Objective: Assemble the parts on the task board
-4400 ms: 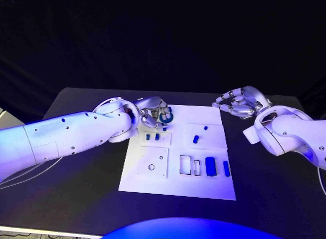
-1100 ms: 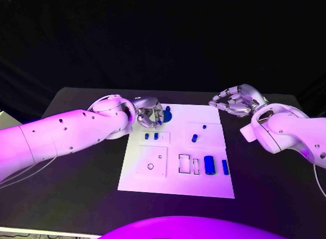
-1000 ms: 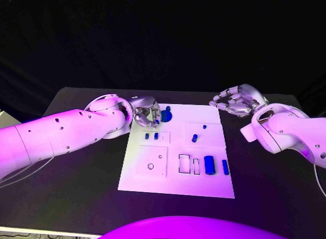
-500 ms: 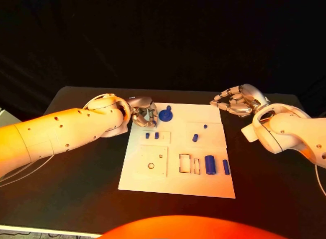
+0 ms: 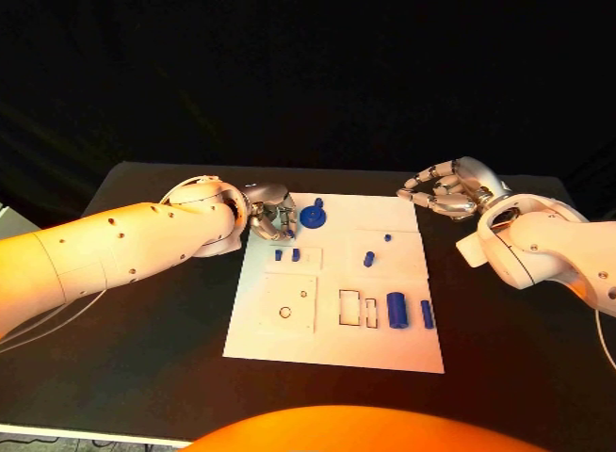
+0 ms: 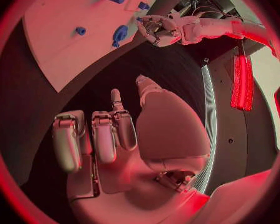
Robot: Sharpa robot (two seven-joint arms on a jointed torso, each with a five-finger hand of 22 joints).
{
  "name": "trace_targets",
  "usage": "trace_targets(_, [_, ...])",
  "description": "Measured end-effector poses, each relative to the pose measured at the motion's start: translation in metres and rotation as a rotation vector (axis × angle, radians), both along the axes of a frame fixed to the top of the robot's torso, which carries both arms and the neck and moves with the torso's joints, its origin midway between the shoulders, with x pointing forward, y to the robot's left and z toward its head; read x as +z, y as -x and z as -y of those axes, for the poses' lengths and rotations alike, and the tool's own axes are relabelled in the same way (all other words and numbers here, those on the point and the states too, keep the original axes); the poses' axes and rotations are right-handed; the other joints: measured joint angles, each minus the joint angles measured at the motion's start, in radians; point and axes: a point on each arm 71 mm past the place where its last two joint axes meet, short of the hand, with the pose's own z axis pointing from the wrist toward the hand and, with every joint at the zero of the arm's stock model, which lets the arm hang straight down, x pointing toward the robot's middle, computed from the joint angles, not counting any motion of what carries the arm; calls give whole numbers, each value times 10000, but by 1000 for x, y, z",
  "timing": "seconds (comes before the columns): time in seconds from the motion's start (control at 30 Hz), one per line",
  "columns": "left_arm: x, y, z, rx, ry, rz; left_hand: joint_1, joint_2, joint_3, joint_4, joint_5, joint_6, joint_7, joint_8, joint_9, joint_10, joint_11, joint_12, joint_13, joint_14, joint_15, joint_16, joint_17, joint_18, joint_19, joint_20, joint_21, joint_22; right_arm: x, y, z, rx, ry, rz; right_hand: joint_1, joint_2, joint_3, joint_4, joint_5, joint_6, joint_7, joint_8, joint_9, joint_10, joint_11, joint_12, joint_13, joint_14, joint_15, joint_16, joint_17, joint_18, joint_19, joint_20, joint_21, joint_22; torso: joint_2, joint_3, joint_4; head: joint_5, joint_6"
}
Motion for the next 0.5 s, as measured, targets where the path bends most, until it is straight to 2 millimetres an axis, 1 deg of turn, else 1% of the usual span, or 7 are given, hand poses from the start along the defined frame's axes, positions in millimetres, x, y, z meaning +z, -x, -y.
trace_targets(0.33, [0,0,1,-37,-67,-107,0,0,-1,1,0,32,32,-31,3,-1,1,-2,0,0,0,0,-17,-1,0,0,0,-1,0,0,0,4,6,0,0,0,0,0,0,0,0,0,1,0,0,0,-1,0,0,0,-1,0,0,0,0,0,-4,-8,7,-3,-6])
trace_targets(0.5, [0,0,2,-59,-65,-115,0,0,-1,1,-1,32,32,-32,21,33,35,-2,0,0,0,0,-17,0,0,0,0,-1,0,0,0,9,7,3,0,0,0,0,0,0,0,0,1,0,0,0,-2,0,0,0,-1,0,0,0,0,8,-6,-8,8,-5,-11])
